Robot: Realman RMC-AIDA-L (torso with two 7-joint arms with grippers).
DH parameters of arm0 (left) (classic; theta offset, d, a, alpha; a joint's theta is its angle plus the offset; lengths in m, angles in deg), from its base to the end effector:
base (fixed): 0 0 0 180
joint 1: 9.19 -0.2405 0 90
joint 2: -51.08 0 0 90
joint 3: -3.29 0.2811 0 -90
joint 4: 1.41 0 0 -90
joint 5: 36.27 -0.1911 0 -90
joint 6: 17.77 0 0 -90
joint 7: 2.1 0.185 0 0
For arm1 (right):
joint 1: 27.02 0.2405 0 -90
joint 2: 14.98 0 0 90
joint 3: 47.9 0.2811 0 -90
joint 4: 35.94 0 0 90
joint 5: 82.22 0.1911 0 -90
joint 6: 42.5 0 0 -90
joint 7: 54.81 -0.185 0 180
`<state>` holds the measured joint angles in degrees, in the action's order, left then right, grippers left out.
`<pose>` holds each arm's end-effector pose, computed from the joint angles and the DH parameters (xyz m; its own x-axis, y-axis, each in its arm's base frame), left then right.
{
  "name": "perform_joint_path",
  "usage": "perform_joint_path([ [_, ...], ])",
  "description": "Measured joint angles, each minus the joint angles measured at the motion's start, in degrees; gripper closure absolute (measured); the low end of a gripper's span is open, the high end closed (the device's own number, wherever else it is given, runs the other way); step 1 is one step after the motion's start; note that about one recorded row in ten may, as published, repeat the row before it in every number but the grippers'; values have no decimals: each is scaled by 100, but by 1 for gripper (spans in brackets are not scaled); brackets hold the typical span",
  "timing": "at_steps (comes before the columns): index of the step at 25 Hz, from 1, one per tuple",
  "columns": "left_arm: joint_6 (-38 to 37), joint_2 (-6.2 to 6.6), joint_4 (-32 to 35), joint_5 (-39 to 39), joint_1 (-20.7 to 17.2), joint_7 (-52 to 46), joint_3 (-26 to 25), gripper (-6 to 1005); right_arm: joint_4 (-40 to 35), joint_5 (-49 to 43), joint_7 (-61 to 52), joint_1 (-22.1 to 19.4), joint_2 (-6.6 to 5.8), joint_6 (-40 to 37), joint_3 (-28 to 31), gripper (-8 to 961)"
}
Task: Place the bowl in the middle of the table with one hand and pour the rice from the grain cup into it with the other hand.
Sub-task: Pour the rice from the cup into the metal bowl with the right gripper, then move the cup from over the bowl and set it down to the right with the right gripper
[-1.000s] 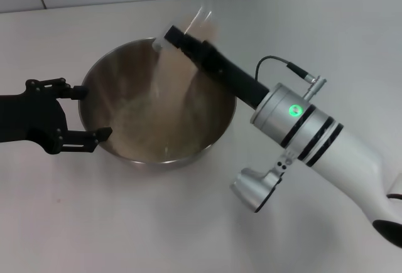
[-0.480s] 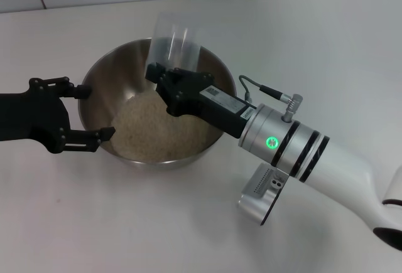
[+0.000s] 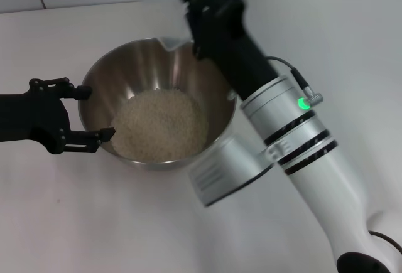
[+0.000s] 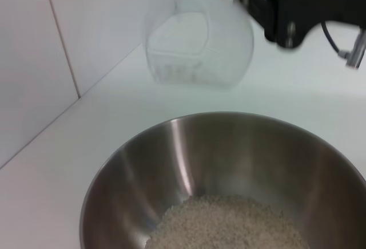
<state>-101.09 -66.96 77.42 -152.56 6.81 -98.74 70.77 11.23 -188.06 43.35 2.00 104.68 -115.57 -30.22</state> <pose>-0.2393 0.3196 -0.0177 0.9745 0.1662 0.1509 0.2087 -0.9185 -0.3359 0.1380 0.3359 -0.0945 0.7655 0.5056 0.3981 0.3813 0.1420 -0.9135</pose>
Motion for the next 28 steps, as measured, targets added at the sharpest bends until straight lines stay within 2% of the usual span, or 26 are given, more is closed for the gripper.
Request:
perform_joint_path([
  [2, 0, -1, -2, 1, 4, 3, 1, 140, 148, 12, -1109, -222, -8, -20, 292, 931],
  [3, 0, -5, -7, 2, 6, 8, -2, 140, 167, -8, -2301, -412, -23, -52, 567, 930],
  [4, 0, -5, -7, 2, 6, 8, -2, 140, 167, -8, -2301, -412, -23, -52, 567, 928],
  [6, 0, -5, -7, 2, 6, 8, -2, 139, 11, -25, -3690, -561, -37, -56, 889, 924],
  [7, 1, -6, -10, 2, 6, 15, -5, 139, -182, -24, -4266, -597, -38, -37, 1041, 922],
  [8, 10, -11, -15, 2, 8, 32, -1, 139, -690, -3, -5458, -604, -38, 12, 1258, 920],
  [9, 11, -13, -15, 2, 8, 33, -1, 139, -690, -3, -5458, -604, -38, 12, 1258, 918],
  [12, 25, -17, -16, 2, 9, 40, 1, 140, -1730, 8, -7146, -436, -15, 254, 1339, 912],
  [13, 30, -17, -17, 2, 9, 42, 1, 140, -2220, 4, -7933, -299, -8, 563, 1331, 910],
  [14, 31, -17, -17, 2, 9, 44, 1, 140, -2220, 4, -7933, -299, -8, 563, 1331, 908],
  [18, 41, -17, -18, 2, 22, 54, 8, 140, -2857, -39, -8789, 30, -9, 1463, 1105, 901],
  [23, 45, -18, -26, 2, 82, 57, 20, 140, -3013, -44, -8910, 305, -12, 2038, 544, 891],
  [28, 39, -27, -26, 2, 111, 44, 20, 139, -2981, -46, -8955, 353, 2, 2205, 399, 881],
])
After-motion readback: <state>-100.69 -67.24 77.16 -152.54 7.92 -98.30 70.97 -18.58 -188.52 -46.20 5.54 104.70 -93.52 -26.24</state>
